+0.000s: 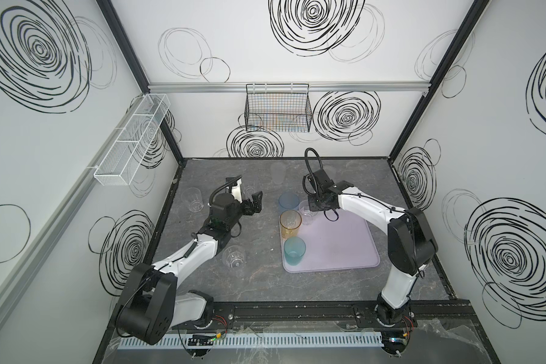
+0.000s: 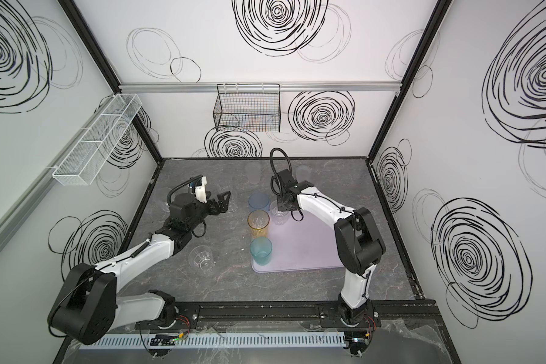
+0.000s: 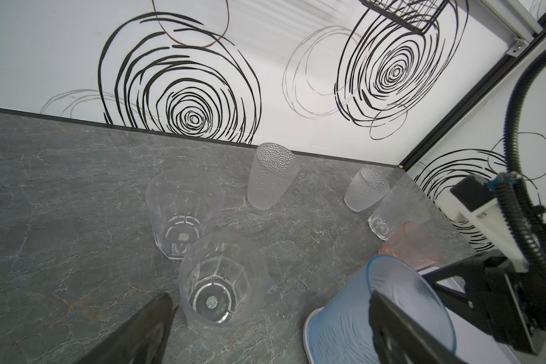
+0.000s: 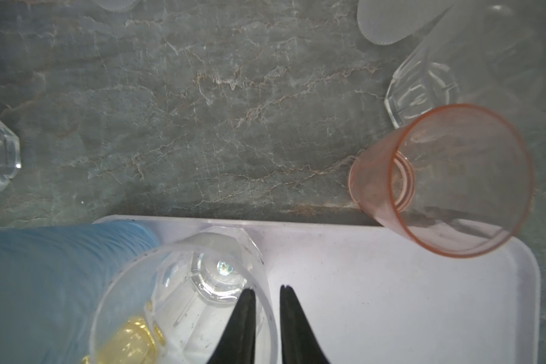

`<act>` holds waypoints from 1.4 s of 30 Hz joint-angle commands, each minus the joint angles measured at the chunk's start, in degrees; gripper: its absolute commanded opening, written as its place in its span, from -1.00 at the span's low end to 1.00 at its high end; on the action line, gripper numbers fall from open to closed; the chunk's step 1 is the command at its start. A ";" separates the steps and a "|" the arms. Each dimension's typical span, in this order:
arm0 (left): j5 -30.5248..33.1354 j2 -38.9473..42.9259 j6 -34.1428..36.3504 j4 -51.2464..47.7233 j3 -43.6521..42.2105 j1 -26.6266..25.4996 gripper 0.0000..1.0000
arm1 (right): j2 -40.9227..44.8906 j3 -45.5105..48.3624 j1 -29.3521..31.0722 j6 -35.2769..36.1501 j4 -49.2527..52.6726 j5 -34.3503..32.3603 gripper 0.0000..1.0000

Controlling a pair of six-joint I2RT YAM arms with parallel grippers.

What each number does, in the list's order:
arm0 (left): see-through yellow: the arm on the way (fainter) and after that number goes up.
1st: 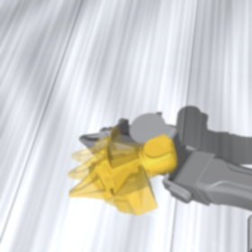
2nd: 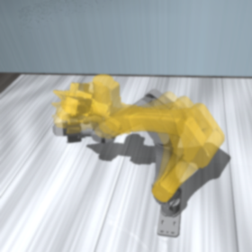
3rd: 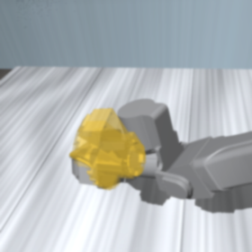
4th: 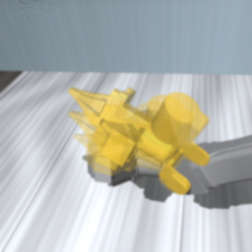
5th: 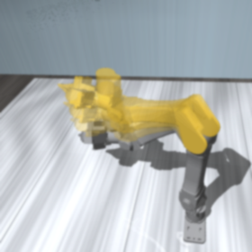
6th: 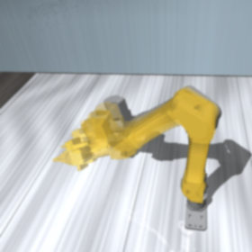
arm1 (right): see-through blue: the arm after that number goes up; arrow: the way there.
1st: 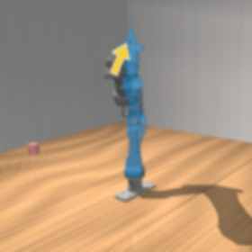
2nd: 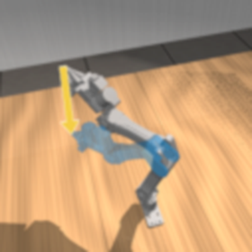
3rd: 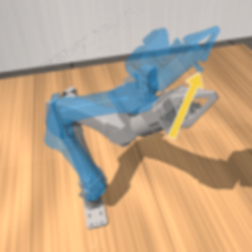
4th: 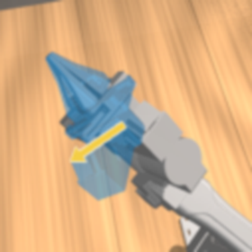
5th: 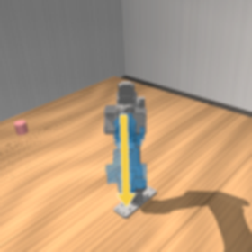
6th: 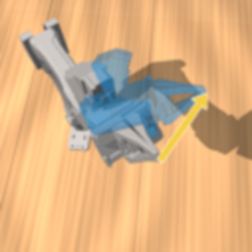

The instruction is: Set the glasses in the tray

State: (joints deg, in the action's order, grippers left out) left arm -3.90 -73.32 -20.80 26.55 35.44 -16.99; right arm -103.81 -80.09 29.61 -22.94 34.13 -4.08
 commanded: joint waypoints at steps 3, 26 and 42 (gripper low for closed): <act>0.94 1.28 1.98 -1.31 2.51 -1.22 0.97 | 3.70 -4.37 -2.05 -1.25 2.43 0.39 -0.49; 15.85 -1.95 16.07 -16.73 16.06 -15.52 0.92 | -5.89 -5.96 -29.42 -17.07 -12.62 19.60 0.02; 15.99 -2.63 16.16 -13.98 12.91 -13.57 0.92 | -12.89 -8.42 -29.28 -16.30 -13.63 20.33 -0.22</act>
State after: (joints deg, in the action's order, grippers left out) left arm 11.66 -75.48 -5.58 9.58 48.93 -30.85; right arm -116.36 -86.98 0.10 -39.03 20.75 16.58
